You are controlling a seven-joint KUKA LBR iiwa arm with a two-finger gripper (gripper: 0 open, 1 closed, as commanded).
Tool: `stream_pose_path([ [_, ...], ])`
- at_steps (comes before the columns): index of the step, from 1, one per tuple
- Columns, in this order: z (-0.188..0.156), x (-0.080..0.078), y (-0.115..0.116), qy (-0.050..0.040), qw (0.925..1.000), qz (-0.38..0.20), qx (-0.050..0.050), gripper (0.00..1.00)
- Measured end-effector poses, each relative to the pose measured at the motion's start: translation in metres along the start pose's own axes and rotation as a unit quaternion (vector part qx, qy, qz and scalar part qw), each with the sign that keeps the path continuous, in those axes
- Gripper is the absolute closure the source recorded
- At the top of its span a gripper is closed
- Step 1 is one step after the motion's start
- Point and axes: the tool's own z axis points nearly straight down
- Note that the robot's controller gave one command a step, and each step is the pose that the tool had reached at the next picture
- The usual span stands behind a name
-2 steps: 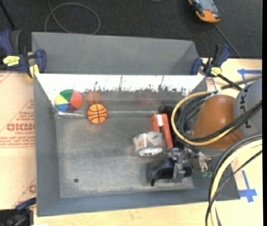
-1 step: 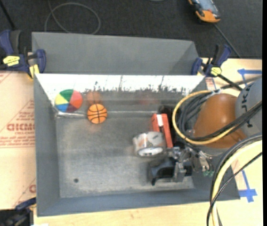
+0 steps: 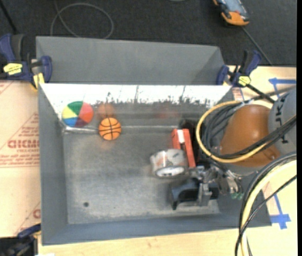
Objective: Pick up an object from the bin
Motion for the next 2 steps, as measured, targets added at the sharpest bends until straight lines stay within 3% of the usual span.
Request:
stream_pose_path([
  [1, -0.017, 0.002, 0.0, 0.0027, 1.0, 0.0, -0.001, 1.0],
  [2, -0.037, 0.001, 0.0, -0.0004, 1.0, 0.0, 0.0, 1.0],
])
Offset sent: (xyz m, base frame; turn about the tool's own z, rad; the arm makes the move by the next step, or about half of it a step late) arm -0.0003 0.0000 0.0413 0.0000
